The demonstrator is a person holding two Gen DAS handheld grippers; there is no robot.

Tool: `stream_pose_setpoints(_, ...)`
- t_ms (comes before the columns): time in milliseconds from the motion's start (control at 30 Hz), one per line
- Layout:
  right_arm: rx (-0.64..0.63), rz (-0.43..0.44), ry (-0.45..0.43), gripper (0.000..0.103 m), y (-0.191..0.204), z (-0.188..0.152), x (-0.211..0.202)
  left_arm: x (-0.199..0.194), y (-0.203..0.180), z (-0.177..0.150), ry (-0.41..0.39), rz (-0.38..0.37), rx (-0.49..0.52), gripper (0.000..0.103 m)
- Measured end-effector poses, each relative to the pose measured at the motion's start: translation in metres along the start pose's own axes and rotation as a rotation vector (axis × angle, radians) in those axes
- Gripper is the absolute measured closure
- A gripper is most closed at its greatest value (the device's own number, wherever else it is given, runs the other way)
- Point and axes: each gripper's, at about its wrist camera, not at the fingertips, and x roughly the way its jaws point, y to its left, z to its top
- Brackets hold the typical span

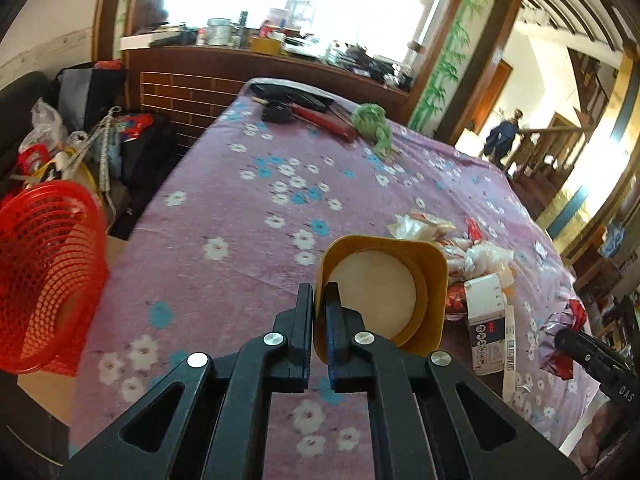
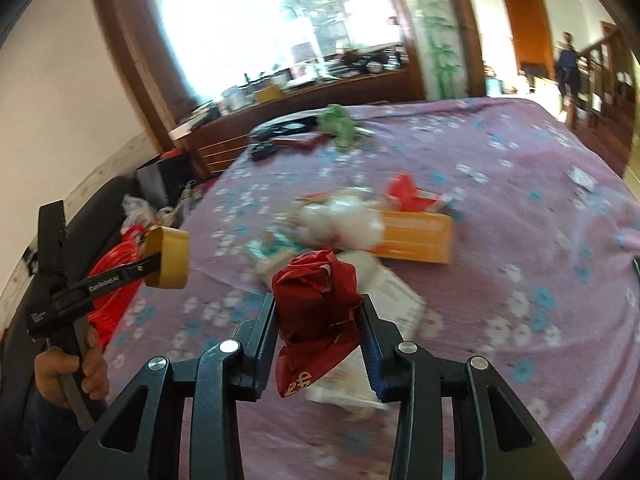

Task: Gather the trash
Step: 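Carry the cup and red bag to the red wastebasket and release both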

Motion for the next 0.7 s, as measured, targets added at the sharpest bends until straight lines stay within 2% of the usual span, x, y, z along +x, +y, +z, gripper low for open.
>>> stream_pose_setpoints(167, -0.082, 0.095, 0.055, 0.062, 0.054, 0.014, 0.021, -0.032, 0.037, 0.001, -0.052, 0.051, -0.043, 0.098)
stream_pose_setpoints(300, -0.147, 0.163, 0.105, 0.061, 0.103, 0.023, 0.045, -0.055, 0.081, 0.002, -0.089, 0.122, -0.094, 0.098)
stream_pose_setpoints(400, -0.211, 0.214, 0.135, 0.061, 0.146, 0.028, 0.066, -0.069, 0.123, -0.002, -0.107, 0.203, -0.148, 0.098)
stream_pose_setpoints(533, -0.275, 0.277, 0.186, 0.061, 0.198, 0.032, 0.095, -0.079, 0.171, -0.01, -0.107, 0.289, -0.211, 0.098)
stream_pose_setpoints(700, -0.317, 0.343, 0.25, 0.061, 0.256, 0.038, 0.141, -0.081, 0.212, -0.015, -0.105, 0.372, -0.252, 0.097)
